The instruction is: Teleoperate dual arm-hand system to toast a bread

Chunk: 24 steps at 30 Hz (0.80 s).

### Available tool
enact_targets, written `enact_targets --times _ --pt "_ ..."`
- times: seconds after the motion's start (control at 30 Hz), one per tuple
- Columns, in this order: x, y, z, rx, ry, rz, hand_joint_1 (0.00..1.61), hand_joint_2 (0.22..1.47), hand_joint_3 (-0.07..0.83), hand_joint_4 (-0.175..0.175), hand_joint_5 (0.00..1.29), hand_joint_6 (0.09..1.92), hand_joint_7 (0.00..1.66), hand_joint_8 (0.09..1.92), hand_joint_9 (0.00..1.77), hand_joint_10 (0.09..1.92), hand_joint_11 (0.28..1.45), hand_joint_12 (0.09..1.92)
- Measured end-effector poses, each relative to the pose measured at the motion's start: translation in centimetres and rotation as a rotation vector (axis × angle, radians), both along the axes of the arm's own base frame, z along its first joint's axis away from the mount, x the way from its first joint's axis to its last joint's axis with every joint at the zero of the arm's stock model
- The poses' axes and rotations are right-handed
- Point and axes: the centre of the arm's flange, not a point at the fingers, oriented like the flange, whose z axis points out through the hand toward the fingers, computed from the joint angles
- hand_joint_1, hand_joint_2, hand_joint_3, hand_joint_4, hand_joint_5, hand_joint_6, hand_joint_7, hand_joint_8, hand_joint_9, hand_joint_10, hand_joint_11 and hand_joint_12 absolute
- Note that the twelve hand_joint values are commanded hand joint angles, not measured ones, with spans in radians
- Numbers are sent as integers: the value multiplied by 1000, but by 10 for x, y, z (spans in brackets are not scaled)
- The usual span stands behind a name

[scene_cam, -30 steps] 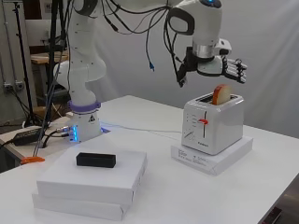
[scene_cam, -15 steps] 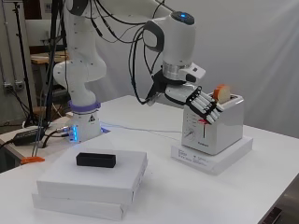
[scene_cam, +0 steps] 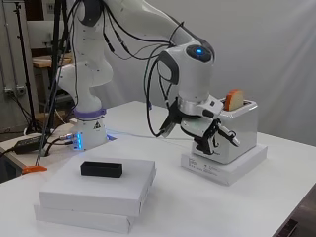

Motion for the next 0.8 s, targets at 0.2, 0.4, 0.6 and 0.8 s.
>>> enact_targets --times 0.2,0.4,0.6,0.8 --pt "1 5 0 58 -26 81 132 1063 -3 -175 298 87 1378 1920 1680 1920 1304 1920" --pt "-8 5 -21 40 -5 96 145 1079 2 -164 324 87 1398 1920 1709 1920 1364 1906" --pt "-22 -8 -55 68 52 32 161 1082 1 -138 293 87 1190 1920 1561 1920 1223 1920" --pt "-29 -25 -91 103 107 1 171 1091 2 -142 277 87 1127 1920 1486 1920 1139 1920"
